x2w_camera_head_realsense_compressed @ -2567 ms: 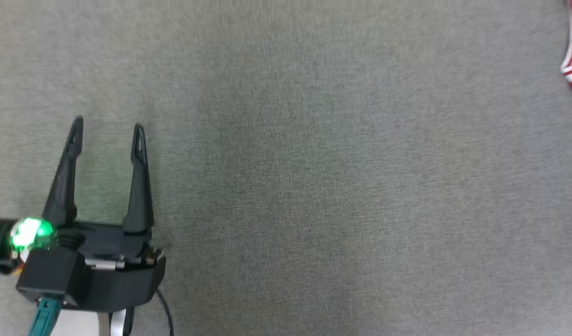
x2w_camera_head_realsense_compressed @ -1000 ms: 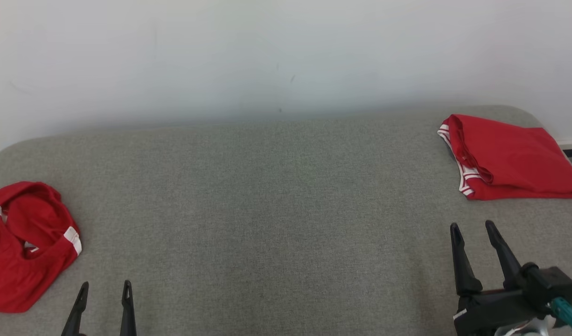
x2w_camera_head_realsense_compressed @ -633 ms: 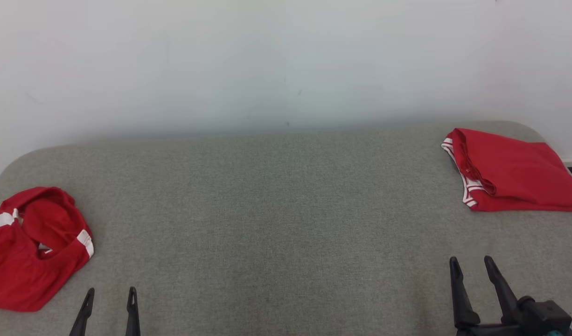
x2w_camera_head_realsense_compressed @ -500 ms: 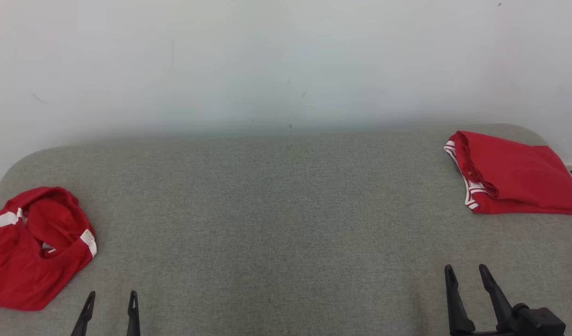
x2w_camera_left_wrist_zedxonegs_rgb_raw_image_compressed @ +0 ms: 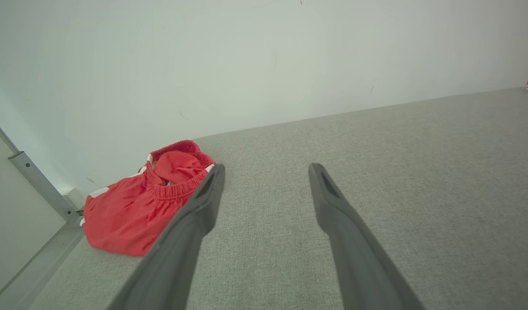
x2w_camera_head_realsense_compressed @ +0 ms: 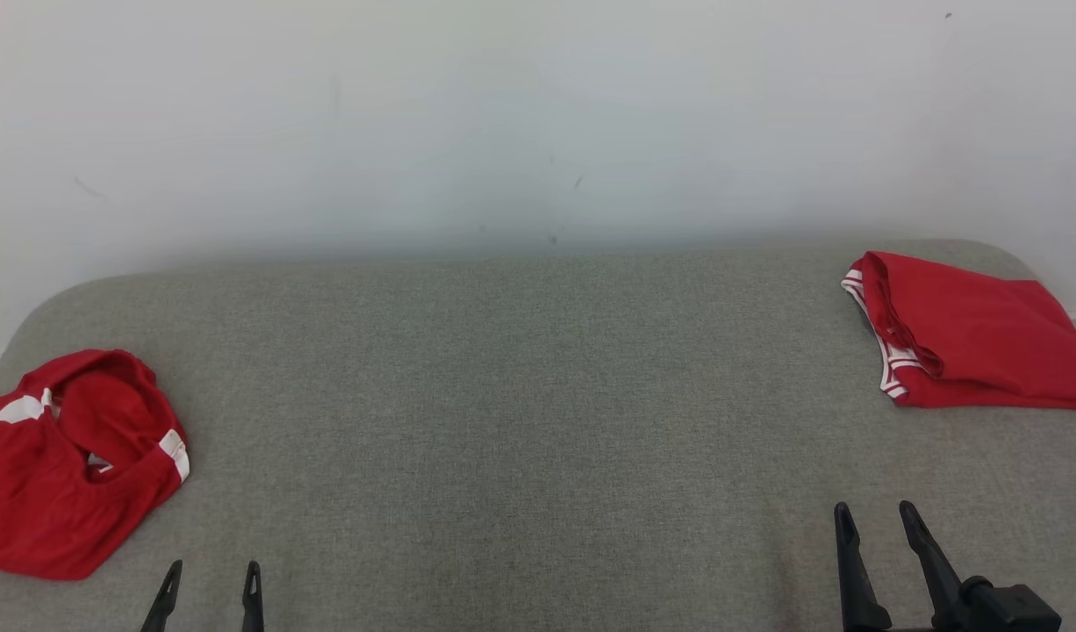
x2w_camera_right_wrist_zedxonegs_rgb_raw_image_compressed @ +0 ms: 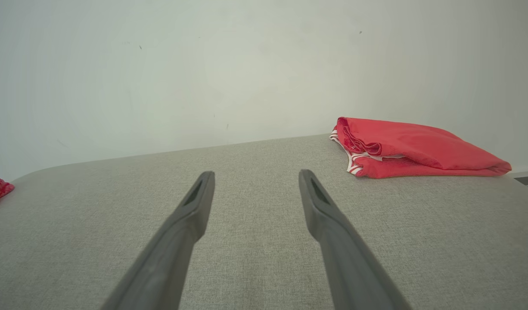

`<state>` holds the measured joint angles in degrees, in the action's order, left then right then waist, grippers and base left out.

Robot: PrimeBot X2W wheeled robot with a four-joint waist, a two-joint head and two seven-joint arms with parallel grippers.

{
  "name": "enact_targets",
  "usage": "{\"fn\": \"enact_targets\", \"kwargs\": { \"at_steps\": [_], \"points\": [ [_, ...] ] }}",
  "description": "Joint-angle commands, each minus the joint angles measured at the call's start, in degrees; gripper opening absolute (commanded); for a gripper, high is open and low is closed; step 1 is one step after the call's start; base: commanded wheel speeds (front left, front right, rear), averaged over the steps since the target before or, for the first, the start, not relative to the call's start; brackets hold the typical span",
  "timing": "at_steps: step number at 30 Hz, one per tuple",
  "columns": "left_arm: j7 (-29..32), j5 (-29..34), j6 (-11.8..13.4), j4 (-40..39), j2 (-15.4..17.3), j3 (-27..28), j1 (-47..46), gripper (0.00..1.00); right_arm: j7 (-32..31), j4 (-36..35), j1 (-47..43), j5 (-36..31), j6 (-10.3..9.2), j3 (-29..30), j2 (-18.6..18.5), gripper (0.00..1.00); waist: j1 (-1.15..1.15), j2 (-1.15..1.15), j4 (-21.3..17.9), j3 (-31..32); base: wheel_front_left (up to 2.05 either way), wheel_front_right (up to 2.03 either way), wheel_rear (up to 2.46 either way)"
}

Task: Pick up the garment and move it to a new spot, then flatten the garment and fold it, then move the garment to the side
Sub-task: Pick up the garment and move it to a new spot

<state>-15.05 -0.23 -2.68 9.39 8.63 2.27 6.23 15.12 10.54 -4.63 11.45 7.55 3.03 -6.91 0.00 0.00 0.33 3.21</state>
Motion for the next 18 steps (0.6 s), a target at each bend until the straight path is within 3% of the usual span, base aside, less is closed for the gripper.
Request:
{"fn": "enact_targets", "kwargs": {
  "at_steps": [1,18],
  "points": [
    [-0.17,0.07,0.1,0.14,0.2,-0.15,0.07,1.0,0.01,-0.26,-0.48,-0.43,-0.15,0.02,0.34,1.0,0.0,0.0,0.1,0.02,0.0,0.0,0.0],
    [-0.17,-1.32,0.88,-0.44,0.46,-0.53,0.39,1.0,0.01,0.29,-0.76,-0.42,-0.15,-0.01,0.5,1.0,0.0,0.0,1.01,0.21,0.0,0.0,0.0]
  ]
}}
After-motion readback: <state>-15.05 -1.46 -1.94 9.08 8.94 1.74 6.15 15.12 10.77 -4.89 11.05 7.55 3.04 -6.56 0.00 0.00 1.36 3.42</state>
